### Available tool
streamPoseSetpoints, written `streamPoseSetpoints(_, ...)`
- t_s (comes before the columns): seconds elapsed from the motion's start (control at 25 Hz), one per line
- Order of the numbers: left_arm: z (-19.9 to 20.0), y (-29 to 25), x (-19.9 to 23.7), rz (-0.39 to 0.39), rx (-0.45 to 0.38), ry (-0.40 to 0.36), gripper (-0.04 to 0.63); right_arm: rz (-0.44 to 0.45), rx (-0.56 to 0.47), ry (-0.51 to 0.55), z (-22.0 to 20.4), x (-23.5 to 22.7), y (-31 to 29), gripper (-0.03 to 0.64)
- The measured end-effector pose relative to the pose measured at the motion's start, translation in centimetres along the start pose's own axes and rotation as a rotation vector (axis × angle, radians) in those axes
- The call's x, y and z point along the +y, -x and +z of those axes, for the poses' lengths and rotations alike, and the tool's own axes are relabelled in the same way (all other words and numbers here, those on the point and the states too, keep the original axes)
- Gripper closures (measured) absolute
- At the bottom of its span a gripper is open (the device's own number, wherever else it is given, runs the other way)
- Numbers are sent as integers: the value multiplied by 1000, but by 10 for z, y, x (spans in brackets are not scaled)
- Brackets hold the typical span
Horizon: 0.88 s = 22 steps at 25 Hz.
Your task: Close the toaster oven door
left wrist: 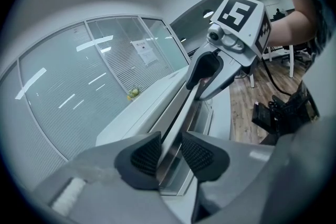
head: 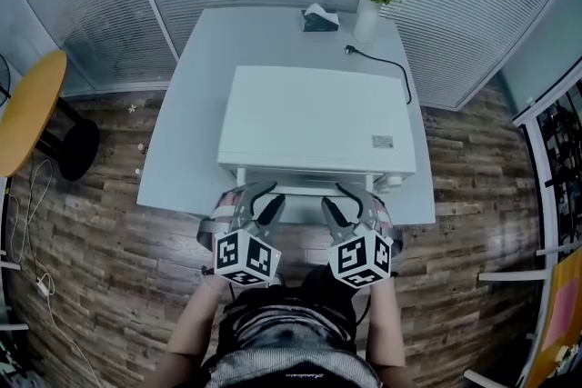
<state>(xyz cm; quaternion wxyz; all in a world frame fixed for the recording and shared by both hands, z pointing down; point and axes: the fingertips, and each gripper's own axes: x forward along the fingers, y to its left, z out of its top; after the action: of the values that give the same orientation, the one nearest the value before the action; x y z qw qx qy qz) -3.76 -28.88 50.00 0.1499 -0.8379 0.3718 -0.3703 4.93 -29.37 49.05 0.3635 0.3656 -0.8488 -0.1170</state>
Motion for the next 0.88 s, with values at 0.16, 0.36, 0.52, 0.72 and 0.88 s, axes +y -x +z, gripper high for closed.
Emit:
streamPoseSetpoints(0.16, 0, 1, 2, 9, -10, 13, 477, -3, -6, -1, 2, -1, 0, 466)
streamPoseSetpoints(0.36, 2, 4, 2, 55, -72, 84, 465, -7, -60, -82, 5, -1, 2, 456)
streamPoseSetpoints(0.52, 10, 13, -3, 58, -153, 227, 448, 22, -174, -250, 20, -1, 14, 456)
streamPoseSetpoints(0.72, 24, 27, -10, 41, -255, 382, 460, 35, -242, -308, 27, 6, 29, 461)
streamPoseSetpoints(0.88, 42, 38, -11, 18, -339, 465, 565, 47, -308, -379, 29, 12, 40, 513)
